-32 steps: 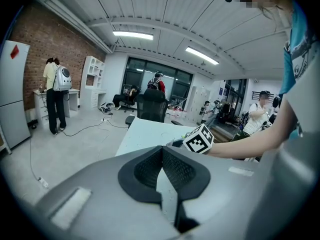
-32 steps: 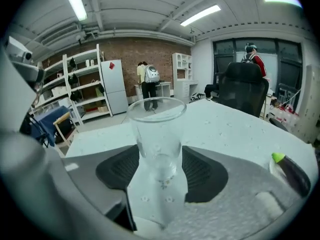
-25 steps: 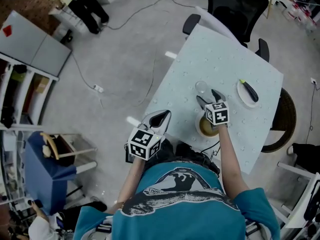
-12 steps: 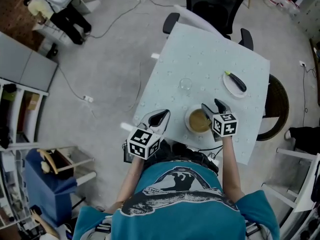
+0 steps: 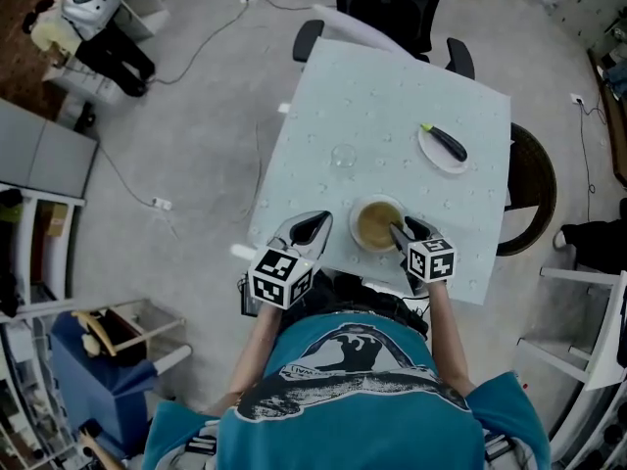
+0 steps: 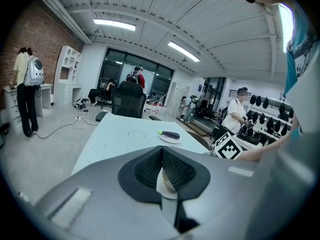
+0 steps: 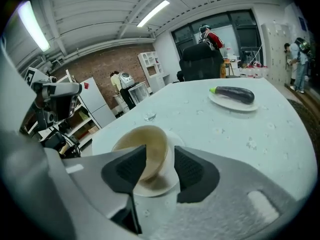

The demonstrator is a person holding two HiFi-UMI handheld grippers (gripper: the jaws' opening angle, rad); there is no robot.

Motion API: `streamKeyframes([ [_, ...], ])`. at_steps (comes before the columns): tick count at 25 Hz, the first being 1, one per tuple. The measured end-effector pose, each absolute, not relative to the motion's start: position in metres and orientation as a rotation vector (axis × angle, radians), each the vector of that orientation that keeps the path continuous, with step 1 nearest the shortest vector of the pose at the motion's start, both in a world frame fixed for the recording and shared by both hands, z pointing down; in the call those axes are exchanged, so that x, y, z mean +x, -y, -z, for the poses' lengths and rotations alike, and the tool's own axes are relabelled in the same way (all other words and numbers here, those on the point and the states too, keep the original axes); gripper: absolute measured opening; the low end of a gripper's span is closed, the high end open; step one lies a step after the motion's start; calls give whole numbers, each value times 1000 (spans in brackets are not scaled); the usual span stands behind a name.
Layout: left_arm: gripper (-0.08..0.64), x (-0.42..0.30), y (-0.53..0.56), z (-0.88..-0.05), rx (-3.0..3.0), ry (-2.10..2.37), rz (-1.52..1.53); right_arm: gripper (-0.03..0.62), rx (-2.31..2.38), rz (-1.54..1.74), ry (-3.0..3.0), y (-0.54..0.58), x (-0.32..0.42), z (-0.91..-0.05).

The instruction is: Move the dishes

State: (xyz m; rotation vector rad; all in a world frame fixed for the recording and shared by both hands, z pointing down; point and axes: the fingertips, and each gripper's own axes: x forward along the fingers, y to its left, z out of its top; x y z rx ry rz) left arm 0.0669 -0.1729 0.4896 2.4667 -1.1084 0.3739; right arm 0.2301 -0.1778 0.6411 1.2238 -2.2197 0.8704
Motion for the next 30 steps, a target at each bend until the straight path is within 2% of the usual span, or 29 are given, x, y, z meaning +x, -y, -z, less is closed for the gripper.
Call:
streamKeyframes([
  [5,12,73,169,-490,2470,1093,-380,50,1315,-956,2173,169,237,-649],
  [7,12,74,166,-491,2469,1090,-384,25,1365,-1011,2179,169,241,-646],
  [18,12,71,163,-493,2454,1119,-369,17,1361,-953,2237,179,245,-623],
  [30,12,64,163,-490,2434,1164,-349,17,1413,-824,2279,261,261,-594],
])
